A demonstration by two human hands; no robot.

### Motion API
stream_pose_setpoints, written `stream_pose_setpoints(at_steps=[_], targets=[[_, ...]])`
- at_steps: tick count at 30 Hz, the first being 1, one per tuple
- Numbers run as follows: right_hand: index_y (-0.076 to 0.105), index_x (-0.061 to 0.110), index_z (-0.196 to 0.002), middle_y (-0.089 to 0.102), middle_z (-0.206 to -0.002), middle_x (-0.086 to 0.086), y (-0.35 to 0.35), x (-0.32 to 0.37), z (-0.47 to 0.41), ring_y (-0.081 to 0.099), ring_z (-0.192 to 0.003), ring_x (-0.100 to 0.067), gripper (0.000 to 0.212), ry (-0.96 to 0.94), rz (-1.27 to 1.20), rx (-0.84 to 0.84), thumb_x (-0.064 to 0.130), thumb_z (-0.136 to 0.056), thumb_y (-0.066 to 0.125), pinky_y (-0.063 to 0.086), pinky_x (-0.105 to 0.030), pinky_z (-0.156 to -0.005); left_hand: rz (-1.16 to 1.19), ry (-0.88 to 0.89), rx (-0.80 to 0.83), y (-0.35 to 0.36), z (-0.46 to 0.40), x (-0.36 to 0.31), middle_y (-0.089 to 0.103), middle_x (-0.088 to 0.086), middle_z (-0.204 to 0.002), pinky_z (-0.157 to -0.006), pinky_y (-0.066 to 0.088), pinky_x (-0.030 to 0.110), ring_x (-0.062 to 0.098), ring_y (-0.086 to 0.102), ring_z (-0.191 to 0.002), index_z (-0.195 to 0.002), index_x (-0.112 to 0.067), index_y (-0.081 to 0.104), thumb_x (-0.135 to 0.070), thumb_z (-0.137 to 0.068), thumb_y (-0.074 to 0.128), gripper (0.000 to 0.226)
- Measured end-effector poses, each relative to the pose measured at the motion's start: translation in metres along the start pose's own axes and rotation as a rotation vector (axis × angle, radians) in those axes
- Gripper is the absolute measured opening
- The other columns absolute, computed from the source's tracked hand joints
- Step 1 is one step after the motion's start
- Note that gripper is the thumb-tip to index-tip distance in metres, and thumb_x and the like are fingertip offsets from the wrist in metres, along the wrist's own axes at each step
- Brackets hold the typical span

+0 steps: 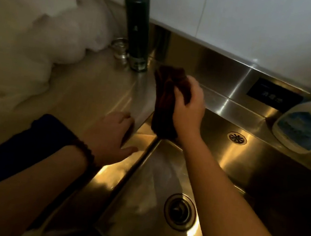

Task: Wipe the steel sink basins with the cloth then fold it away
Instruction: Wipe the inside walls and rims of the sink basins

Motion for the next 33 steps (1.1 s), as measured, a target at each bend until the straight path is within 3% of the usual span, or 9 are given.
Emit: stream_pose_setpoints(at_steps=[3, 5, 10, 12, 15, 22, 28, 31, 33], targets=[[0.051, 0.031, -0.127, 0.038, -0.126, 0.002, 0.032, -0.014, -0.026, 0.044, -0.107, -0.011, 0.033, 0.104, 0.274, 0.097, 0.031, -0.094, 0.052, 0.042, -0.027, -0.094, -0.006, -0.006, 0.054, 0.009, 0.008, 0.009, 0.013, -0.002, -0.158, -0.116, 0.018, 0.033, 0.019, 0.017, -0.143, -0.15, -0.022, 0.017, -0.053, -0.085, 0.058, 0.083], [0.048, 0.033, -0.129, 0.033, -0.132, -0.001, 0.046, -0.028, -0.022, 0.037, -0.117, -0.019, 0.038, 0.126, 0.427, 0.186, 0.04, -0.092, 0.052, 0.037, -0.031, -0.093, -0.028, 0.005, 0.041, 0.013, 0.007, 0.015, 0.009, -0.002, -0.159, -0.119, 0.015, 0.037, 0.019, 0.013, -0.145, -0.151, -0.023, 0.013, -0.055, -0.085, 0.056, 0.085], [0.049, 0.033, -0.127, 0.032, -0.13, 0.002, 0.06, -0.029, 0.045, 0.04, -0.117, -0.017, 0.04, 0.032, 0.282, 0.165, 0.038, -0.089, 0.058, 0.043, -0.04, -0.101, -0.003, 0.088, 0.015, 0.014, 0.009, 0.018, 0.019, 0.0, -0.157, -0.118, 0.018, 0.036, 0.02, 0.02, -0.143, -0.15, -0.02, 0.018, -0.052, -0.084, 0.056, 0.083], [0.049, 0.029, -0.128, 0.032, -0.13, 0.003, 0.068, -0.032, 0.085, 0.042, -0.116, -0.015, 0.039, 0.032, 0.145, 0.118, 0.032, -0.09, 0.058, 0.043, -0.034, -0.102, 0.017, 0.13, -0.032, 0.012, 0.01, 0.018, 0.031, 0.0, -0.151, -0.115, 0.025, 0.037, 0.02, 0.03, -0.138, -0.147, -0.022, 0.026, -0.052, -0.079, 0.059, 0.082], [0.047, 0.024, -0.13, 0.032, -0.131, 0.001, 0.076, -0.033, 0.098, 0.044, -0.114, -0.012, 0.038, 0.108, 0.02, 0.026, 0.026, -0.093, 0.055, 0.042, -0.026, -0.098, -0.021, 0.131, -0.017, 0.017, 0.013, 0.018, 0.023, 0.001, -0.156, -0.118, 0.018, 0.037, 0.019, 0.02, -0.142, -0.15, -0.02, 0.018, -0.055, -0.08, 0.057, 0.087], [0.048, 0.03, -0.125, 0.036, -0.126, 0.0, 0.079, -0.053, 0.047, 0.046, -0.111, -0.017, 0.035, 0.125, 0.005, -0.214, 0.032, -0.091, 0.051, 0.046, -0.04, -0.097, -0.101, 0.085, 0.006, 0.027, 0.014, 0.015, 0.003, 0.002, -0.16, -0.117, 0.004, 0.035, 0.019, 0.002, -0.146, -0.152, -0.018, 0.003, -0.056, -0.086, 0.049, 0.089], [0.042, 0.03, -0.129, 0.035, -0.121, 0.004, 0.082, -0.065, 0.128, 0.047, -0.111, -0.008, 0.035, -0.055, -0.144, -0.024, 0.029, -0.094, 0.048, 0.045, -0.023, -0.094, -0.107, 0.115, -0.11, 0.024, 0.02, 0.016, 0.048, 0.009, -0.137, -0.108, 0.034, 0.042, 0.029, 0.044, -0.127, -0.136, -0.014, 0.046, -0.05, -0.075, 0.048, 0.071], [0.042, 0.022, -0.13, 0.038, -0.125, -0.003, 0.082, -0.073, 0.133, 0.047, -0.113, -0.013, 0.041, 0.015, -0.148, 0.005, 0.035, -0.092, 0.048, 0.046, -0.03, -0.096, -0.22, 0.067, -0.123, 0.03, 0.033, 0.017, 0.04, 0.011, -0.146, -0.113, 0.026, 0.046, 0.03, 0.036, -0.135, -0.141, -0.014, 0.041, -0.051, -0.078, 0.048, 0.073], [0.042, 0.013, -0.133, 0.039, -0.131, -0.013, 0.083, -0.072, 0.145, 0.038, -0.115, 0.001, 0.048, 0.005, -0.107, 0.027, 0.037, -0.091, 0.046, 0.033, -0.009, -0.098, -0.268, 0.023, -0.075, 0.036, 0.039, 0.017, 0.031, 0.008, -0.152, -0.114, 0.023, 0.045, 0.028, 0.028, -0.14, -0.146, -0.017, 0.032, -0.055, -0.079, 0.045, 0.078]])
Point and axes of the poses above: each hand's wrist, its own z-axis away from the middle knuckle, its own y-axis out of the palm, x = y × z, the point moved 3 cm from there along -z, towards the middle knuckle
